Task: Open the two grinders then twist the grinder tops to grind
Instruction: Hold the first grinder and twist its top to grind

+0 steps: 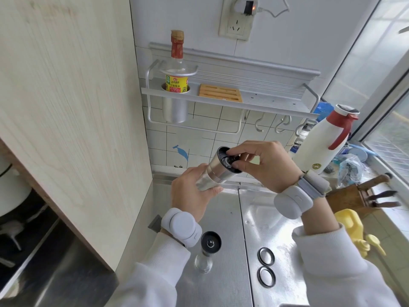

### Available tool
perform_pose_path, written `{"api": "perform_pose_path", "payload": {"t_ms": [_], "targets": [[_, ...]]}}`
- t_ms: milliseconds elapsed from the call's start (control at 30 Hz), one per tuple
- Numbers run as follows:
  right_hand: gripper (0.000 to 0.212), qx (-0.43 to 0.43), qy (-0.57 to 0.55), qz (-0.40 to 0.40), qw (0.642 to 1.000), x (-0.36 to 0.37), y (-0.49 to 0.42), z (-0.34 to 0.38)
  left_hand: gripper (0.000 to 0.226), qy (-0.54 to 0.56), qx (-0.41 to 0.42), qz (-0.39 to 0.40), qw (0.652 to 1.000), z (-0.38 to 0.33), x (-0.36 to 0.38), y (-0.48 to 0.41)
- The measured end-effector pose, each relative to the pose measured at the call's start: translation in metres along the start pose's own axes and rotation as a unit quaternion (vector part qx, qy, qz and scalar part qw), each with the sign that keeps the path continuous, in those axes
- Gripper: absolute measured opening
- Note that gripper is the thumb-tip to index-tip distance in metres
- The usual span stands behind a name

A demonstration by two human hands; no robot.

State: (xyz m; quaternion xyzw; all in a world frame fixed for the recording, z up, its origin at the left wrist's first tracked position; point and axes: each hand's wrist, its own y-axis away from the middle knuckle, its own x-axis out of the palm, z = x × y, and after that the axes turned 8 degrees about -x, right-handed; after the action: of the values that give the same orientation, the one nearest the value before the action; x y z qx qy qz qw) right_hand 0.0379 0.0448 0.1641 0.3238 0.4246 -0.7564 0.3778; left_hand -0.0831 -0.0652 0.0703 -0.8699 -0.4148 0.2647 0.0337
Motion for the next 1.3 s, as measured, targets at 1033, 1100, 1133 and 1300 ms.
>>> {"api": "perform_pose_path", "payload": {"t_ms": [1033, 1100, 1133, 1300], "targets": [[0.025, 0.023, -0.017, -0.02, 0.999, -0.0007, -0.0041, 0.0032, 0.04, -0.007, 0.007, 0.009, 1.0, -0.0038, -0.0046, -0.0038], [0.024, 0.017, -0.019, -0.023, 0.999, -0.0011, -0.0038, 0.0053, 0.04, -0.009, 0.009, 0.007, 1.0, -0.0028, -0.0045, -0.0034], [0.024, 0.014, -0.02, -0.025, 0.999, -0.0015, -0.0034, 0.0062, 0.04, -0.008, 0.01, 0.005, 1.0, -0.0023, -0.0044, -0.003], [0.024, 0.007, -0.004, -0.022, 1.0, -0.0017, -0.0048, 0.0065, 0.039, 0.002, 0.011, -0.005, 1.0, -0.0024, -0.005, -0.0017]]}}
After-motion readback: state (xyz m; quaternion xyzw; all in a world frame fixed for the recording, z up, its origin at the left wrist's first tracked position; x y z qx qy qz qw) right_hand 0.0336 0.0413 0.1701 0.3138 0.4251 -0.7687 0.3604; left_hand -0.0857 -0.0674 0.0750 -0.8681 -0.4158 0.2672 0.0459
